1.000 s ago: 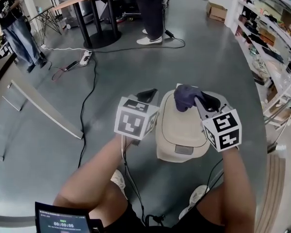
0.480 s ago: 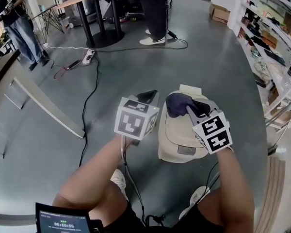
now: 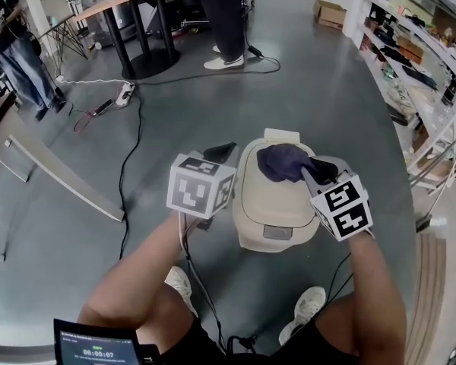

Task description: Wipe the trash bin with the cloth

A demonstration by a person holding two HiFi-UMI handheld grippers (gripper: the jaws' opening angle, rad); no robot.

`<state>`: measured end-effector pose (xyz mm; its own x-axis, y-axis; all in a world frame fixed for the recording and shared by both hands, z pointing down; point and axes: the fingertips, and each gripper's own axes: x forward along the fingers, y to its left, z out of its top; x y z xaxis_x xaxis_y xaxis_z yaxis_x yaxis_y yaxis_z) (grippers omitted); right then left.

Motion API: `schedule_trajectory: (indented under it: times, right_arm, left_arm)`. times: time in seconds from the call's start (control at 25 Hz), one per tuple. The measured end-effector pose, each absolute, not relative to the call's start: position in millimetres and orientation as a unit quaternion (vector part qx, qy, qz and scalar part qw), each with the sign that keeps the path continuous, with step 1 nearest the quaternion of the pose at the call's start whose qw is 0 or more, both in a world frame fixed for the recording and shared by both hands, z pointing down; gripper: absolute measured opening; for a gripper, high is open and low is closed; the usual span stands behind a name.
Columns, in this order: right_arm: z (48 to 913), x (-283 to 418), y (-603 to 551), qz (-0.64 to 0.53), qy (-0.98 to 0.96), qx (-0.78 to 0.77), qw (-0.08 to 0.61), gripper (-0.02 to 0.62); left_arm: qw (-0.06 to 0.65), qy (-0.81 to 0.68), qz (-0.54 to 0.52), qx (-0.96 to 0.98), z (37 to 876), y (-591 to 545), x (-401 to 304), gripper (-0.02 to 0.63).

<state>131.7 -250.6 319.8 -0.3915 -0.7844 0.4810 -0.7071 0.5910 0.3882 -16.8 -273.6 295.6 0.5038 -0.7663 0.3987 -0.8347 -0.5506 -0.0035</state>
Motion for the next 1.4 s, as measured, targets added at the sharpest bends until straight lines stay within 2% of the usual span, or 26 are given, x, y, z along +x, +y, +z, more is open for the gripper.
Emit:
schedule_trajectory:
  times: [0.48, 0.84, 1.16, 1.4]
  right_arm:
    - [324.1, 217.3, -227.9, -0.056, -0.796, 0.489, 0.351, 0.066]
    - [320.9, 272.5, -208.9, -0.04, -0.776, 0.523, 0.349, 0.066]
    - [292.2, 250.3, -206.2, -0.084, -0.779, 0.523, 0.334, 0.066]
    - [286.0, 177.8, -206.2, -0.11, -0.812, 0.475, 0.32, 0.066]
  left_arm:
    - [0.075, -0.423, 0.205, 0.88, 309.1, -264.9, 34.4, 0.002]
    - [0.085, -0.415, 0.201, 0.883, 303.5, -259.8, 46.5, 0.002]
    - [0.081, -0.417, 0.2, 0.883, 304.5, -258.6, 44.6, 0.002]
    - [0.077, -0.423, 0.201, 0.88, 299.9, -254.8, 27.9, 0.002]
